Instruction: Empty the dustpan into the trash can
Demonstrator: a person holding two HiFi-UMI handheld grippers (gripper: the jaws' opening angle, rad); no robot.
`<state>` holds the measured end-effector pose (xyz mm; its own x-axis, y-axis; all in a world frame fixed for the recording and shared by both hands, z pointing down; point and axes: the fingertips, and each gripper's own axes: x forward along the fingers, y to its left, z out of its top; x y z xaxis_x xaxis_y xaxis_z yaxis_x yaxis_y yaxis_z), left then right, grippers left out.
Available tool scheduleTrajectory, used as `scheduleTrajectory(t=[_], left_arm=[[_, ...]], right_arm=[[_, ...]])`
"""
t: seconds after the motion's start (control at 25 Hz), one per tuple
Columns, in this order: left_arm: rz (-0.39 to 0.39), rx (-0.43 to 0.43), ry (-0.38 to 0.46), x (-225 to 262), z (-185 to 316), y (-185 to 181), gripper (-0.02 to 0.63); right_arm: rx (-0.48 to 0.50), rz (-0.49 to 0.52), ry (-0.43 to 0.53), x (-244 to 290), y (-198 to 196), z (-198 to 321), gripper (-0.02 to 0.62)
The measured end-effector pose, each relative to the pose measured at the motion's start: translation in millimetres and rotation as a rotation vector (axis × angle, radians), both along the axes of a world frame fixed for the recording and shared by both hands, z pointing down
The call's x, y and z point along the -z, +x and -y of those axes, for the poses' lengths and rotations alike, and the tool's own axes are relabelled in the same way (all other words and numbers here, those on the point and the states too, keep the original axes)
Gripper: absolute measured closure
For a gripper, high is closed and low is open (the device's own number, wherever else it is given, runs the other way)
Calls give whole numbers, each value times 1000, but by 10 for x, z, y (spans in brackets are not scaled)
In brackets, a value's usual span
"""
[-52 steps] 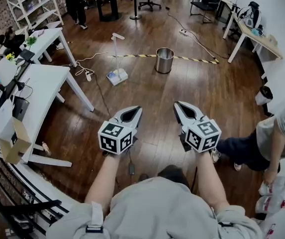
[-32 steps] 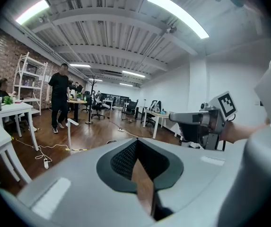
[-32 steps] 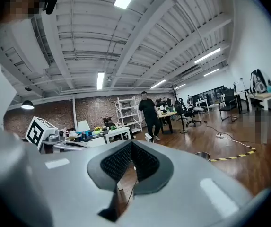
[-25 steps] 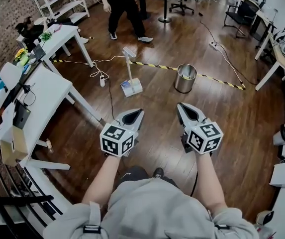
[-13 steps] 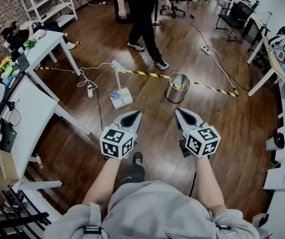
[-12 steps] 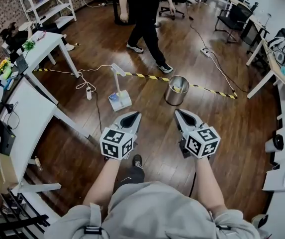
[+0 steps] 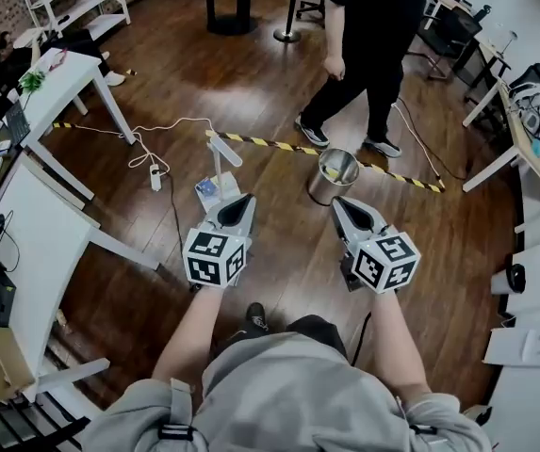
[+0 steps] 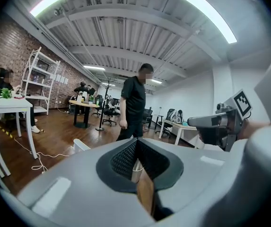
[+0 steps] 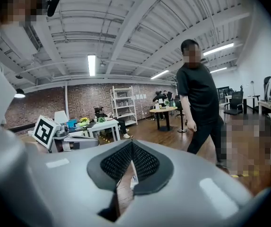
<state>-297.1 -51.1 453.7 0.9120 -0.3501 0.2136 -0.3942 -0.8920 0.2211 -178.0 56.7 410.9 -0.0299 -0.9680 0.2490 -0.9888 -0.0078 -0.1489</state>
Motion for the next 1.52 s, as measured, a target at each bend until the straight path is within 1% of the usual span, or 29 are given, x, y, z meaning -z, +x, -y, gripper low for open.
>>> scheduleTrajectory(t=[0.24,0.44,0.56,0.76,0.96,1.08,1.16,1.28,1.4,1.52], left_arm=[[15,72,-12,-99,537,167,601],[33,127,-10,-149,859,510,600],[41,174,-5,-181,1091,856,601],[62,258,4,-157,1404,1460,601],[69,315,17,-102,1602,2012,601],[56,347,27,-14,1670,2277,601],[49,363,27,14,1716,2409,601],[54,384,10,-26,1819,2527,601],[51,404,0,-58,1988,2560,601],[31,414,7,-64,2220,2552,601]], right_arm=[[32,20,-23,-127,272,510,595],[97,39,-13,-187,620,963,595],[128,50,5,-201,1018,1249,595],[207,70,23,-163,1704,1746,595],[263,89,37,-133,2330,2066,595],[291,95,39,-91,2637,2210,595],[305,100,40,-76,2769,2304,595],[325,112,42,-80,2864,2468,595],[345,115,36,-105,2871,2677,595],[358,94,38,-80,2848,2907,595]])
